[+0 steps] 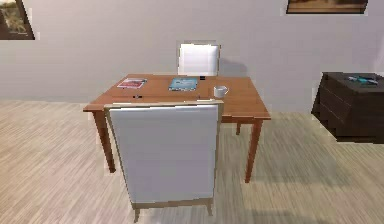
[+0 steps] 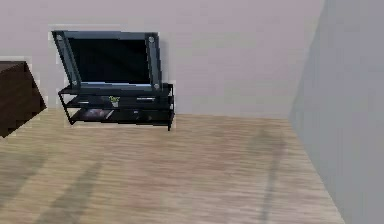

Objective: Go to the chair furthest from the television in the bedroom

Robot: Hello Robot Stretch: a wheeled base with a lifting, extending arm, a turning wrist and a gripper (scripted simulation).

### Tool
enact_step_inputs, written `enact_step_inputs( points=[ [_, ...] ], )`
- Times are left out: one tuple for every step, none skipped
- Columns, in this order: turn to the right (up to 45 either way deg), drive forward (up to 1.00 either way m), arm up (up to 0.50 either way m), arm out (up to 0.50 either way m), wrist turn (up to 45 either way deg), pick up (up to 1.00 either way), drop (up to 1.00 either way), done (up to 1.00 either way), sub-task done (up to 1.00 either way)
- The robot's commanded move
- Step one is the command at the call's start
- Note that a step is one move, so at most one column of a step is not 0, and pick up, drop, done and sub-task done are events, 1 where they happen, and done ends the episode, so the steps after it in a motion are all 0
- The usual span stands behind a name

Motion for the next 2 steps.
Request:
enact_step_inputs(
  points=[
    [-6.0,0.0,0.0,0.0,0.0,0.0,0.0,0.0,0.0],
    [0.0,0.25,0.0,0.0,0.0,0.0,0.0,0.0,0.0]
  ],
)
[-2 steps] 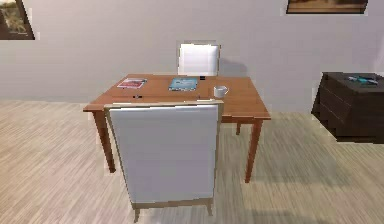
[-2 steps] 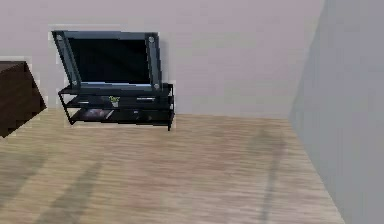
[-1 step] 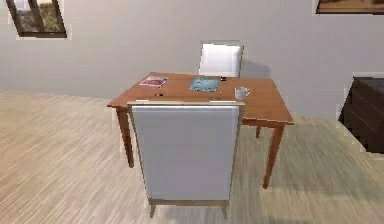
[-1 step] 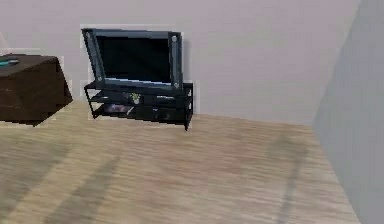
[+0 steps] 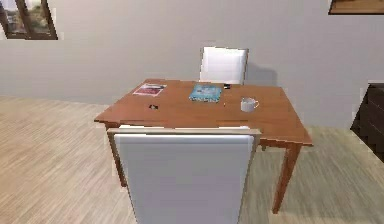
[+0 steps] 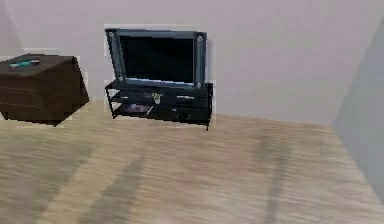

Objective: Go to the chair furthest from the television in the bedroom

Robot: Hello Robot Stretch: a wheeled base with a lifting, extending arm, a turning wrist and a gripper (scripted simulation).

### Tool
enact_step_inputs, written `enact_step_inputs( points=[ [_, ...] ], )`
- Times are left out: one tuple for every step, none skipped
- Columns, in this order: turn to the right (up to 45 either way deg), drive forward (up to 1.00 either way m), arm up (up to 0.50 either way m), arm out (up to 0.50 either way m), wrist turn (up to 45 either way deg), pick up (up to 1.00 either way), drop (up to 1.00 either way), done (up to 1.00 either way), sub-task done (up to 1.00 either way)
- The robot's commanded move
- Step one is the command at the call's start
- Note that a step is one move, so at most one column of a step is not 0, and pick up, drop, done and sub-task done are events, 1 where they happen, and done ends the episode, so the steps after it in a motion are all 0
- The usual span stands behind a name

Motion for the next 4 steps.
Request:
enact_step_inputs(
  points=[
    [45.0,0.0,0.0,0.0,0.0,0.0,0.0,0.0,0.0],
    [45.0,0.0,0.0,0.0,0.0,0.0,0.0,0.0,0.0],
    [12.0,0.0,0.0,0.0,0.0,0.0,0.0,0.0,0.0],
    [0.0,1.0,0.0,0.0,0.0,0.0,0.0,0.0,0.0]
  ],
)
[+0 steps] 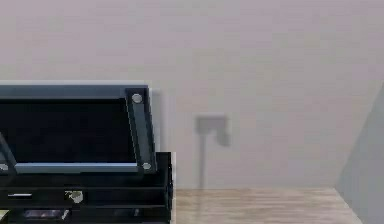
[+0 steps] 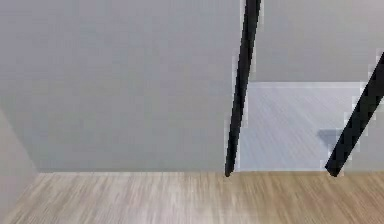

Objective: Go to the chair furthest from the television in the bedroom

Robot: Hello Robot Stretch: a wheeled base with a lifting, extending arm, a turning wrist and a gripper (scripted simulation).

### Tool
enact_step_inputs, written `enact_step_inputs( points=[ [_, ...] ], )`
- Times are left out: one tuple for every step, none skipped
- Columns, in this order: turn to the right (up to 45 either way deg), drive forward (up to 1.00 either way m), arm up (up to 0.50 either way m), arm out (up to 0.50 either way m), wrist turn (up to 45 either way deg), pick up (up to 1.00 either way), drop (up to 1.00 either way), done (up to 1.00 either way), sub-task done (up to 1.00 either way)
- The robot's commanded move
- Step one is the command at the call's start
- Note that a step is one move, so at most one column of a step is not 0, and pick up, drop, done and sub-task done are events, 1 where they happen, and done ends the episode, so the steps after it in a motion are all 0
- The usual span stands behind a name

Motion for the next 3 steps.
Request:
enact_step_inputs(
  points=[
    [0.0,0.2,0.0,0.0,0.0,0.0,0.0,0.0,0.0],
    [-45.0,0.0,0.0,0.0,0.0,0.0,0.0,0.0,0.0],
    [-45.0,0.0,0.0,0.0,0.0,0.0,0.0,0.0,0.0]
  ],
)
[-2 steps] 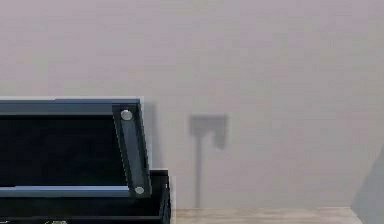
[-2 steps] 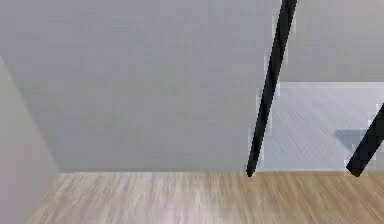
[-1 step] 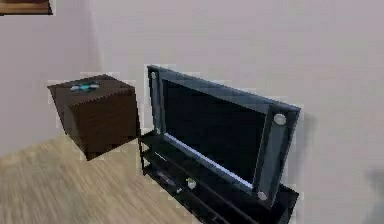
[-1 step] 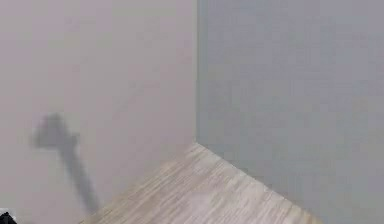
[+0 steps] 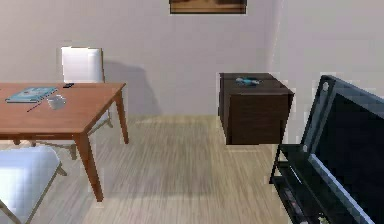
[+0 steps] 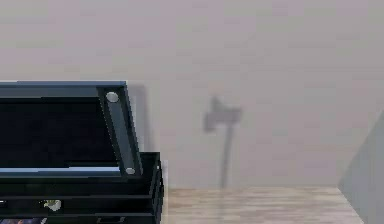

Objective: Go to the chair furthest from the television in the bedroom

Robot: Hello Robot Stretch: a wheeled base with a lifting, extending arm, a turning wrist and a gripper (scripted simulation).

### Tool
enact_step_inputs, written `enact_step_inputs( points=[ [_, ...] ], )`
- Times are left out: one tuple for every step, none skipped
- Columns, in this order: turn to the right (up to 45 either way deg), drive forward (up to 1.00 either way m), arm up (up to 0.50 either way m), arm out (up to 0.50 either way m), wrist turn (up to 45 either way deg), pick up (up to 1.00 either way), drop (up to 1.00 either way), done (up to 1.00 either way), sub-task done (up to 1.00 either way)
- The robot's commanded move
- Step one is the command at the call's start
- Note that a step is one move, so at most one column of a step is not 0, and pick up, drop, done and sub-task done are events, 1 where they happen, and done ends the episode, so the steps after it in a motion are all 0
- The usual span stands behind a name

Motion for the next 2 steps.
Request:
enact_step_inputs(
  points=[
    [-6.0,0.0,0.0,0.0,0.0,0.0,0.0,0.0,0.0],
    [0.0,1.0,0.0,0.0,0.0,0.0,0.0,0.0,0.0]
  ],
)
